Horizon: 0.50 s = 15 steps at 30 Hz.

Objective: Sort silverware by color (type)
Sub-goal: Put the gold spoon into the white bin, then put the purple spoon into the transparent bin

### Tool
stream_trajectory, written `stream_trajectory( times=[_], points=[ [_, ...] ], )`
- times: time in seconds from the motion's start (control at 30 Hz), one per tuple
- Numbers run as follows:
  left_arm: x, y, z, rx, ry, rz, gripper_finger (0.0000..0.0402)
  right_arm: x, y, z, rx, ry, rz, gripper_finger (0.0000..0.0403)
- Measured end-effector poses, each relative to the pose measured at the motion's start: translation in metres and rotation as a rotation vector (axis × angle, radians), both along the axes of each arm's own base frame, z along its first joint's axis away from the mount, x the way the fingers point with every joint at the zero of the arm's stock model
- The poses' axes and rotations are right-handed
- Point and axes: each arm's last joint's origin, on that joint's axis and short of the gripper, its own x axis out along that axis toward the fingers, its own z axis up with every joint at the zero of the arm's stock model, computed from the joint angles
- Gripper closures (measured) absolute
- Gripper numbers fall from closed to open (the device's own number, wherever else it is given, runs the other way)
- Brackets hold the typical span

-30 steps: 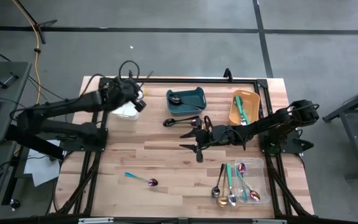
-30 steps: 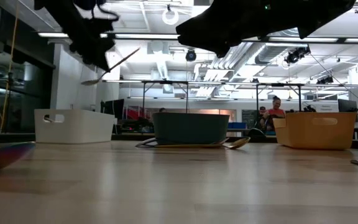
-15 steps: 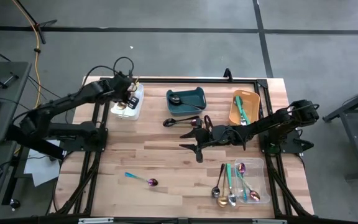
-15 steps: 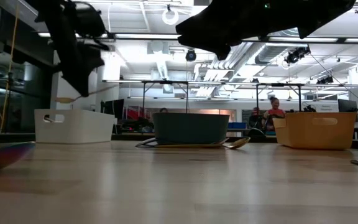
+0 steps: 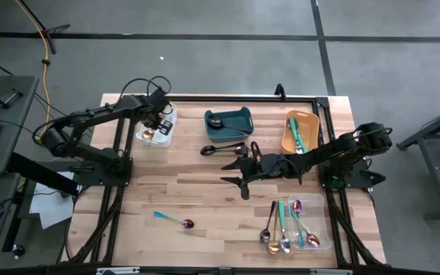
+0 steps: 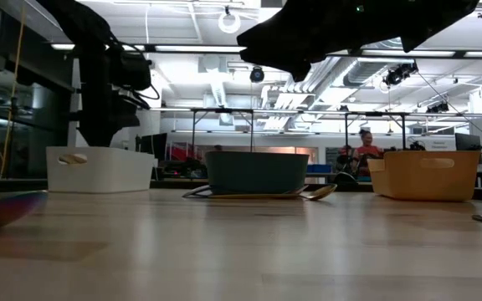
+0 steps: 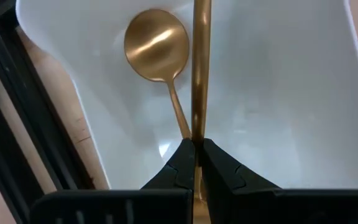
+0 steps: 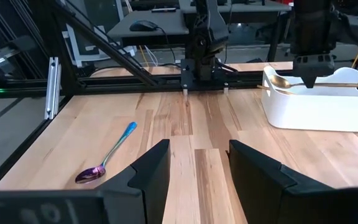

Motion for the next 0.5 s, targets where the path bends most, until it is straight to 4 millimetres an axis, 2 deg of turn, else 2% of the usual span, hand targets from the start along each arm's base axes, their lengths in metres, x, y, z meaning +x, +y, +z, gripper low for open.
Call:
stream_trajectory(
  times=[0.1, 0.37, 0.5],
  points=[
    [-0.001, 0.001, 0.000, -0.002, -0.005, 0.003, 0.0392, 0.000, 0.000, 0.000, 0.000, 0.001, 0.000, 0.0244],
    [-0.002, -0.001, 0.001, -0.007, 0.009, -0.034, 0.0326, 0.000, 0.000, 0.000, 0.000, 0.001, 0.000, 0.0244],
    [-0.002, -0.001, 0.013, 0.012, 0.002, -0.067, 0.0301, 0.000, 0.000, 0.000, 0.000, 0.000, 0.000, 0.0244]
  ],
)
